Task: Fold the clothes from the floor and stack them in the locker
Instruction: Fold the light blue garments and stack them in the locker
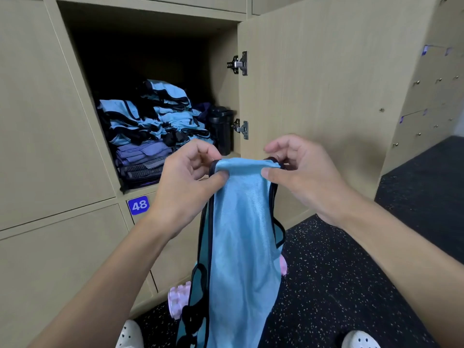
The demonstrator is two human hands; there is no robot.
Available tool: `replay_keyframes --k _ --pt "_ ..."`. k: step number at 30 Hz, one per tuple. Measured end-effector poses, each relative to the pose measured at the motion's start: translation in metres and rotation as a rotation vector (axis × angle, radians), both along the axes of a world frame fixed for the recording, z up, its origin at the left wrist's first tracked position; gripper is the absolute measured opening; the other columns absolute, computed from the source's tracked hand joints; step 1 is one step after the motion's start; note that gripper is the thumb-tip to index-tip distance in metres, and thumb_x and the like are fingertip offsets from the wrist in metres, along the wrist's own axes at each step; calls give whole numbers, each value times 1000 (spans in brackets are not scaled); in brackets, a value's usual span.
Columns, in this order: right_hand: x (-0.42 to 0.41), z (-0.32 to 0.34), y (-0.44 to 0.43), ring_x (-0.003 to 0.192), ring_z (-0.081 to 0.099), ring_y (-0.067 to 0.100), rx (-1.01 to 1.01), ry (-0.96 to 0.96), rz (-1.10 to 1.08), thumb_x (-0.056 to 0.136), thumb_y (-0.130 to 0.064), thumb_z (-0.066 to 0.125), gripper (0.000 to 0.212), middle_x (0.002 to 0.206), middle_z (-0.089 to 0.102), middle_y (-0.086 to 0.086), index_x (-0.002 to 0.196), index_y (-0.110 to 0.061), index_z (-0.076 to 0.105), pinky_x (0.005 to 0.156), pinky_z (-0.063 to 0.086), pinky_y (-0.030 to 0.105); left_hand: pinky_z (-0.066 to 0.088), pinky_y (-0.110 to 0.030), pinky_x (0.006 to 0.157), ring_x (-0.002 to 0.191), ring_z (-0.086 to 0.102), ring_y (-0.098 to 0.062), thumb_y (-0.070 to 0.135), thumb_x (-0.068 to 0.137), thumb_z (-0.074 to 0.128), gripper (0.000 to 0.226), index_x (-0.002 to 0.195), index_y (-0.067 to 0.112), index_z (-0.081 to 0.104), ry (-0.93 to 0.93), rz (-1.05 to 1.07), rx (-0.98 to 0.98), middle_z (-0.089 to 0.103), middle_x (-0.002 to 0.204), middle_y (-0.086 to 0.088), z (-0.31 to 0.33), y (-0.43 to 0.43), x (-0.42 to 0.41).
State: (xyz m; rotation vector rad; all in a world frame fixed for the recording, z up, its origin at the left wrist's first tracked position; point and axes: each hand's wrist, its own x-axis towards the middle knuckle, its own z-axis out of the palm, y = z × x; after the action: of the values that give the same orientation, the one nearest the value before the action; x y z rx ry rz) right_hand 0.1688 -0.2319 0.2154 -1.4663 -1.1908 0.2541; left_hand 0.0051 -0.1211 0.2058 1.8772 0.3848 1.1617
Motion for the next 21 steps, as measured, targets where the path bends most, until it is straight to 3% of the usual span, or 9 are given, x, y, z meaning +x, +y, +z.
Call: replay_keyframes --k 3,6,9,14,16,19,21 --pt "-2 -1 0 74 59 9 -31 -64 -12 85 -4 74 32 84 68 -1 88 -35 69 79 51 29 54 -19 77 79 63 -7 -15 83 67 35 91 17 60 26 -25 -11 65 76 14 0 1 -3" --pt "-3 -1 1 68 55 13 -78 -94 -28 87 -13 73 14 87 71 12 80 -25 71 68 49 34 55 -21 84 86 66 -10 -13 86 65 32 100 15 66 0 -85 -133 70 88 2 -1 1 -3" --pt "-2 -2 0 70 55 18 -106 -86 -7 89 -17 71 7 89 70 16 84 -18 66 68 49 37 52 -19 79 88 68 -11 -5 91 63 22 99 14 72 20 -113 -199 75 92 -2 -1 0 -5" --pt "-4 -4 -1 61 40 11 -112 -73 10 95 -25 62 11 70 56 2 86 -24 57 58 32 26 48 -36 76 79 63 -19 7 100 56 9 95 12 62 30 -85 -230 71 85 -6 -1 -4 -1" --pt "-6 -4 0 62 39 13 -82 -50 11 96 -25 62 9 66 54 7 89 -21 57 57 31 26 44 -42 72 75 59 -26 12 100 57 3 101 15 55 2 -74 -258 70 82 -13 0 -7 1" --pt "-9 -4 2 67 47 19 10 29 25 95 -20 64 10 79 64 27 88 -19 57 67 39 33 57 -39 72 78 70 -22 11 87 73 37 116 20 51 28 -113 -296 76 87 -4 -4 -12 2" --pt "-8 -5 2 68 52 18 51 55 11 95 -19 64 12 77 68 19 86 -21 57 70 43 35 61 -32 76 88 74 -18 5 82 76 45 121 16 57 87 -142 -300 78 97 -1 -9 -14 4"
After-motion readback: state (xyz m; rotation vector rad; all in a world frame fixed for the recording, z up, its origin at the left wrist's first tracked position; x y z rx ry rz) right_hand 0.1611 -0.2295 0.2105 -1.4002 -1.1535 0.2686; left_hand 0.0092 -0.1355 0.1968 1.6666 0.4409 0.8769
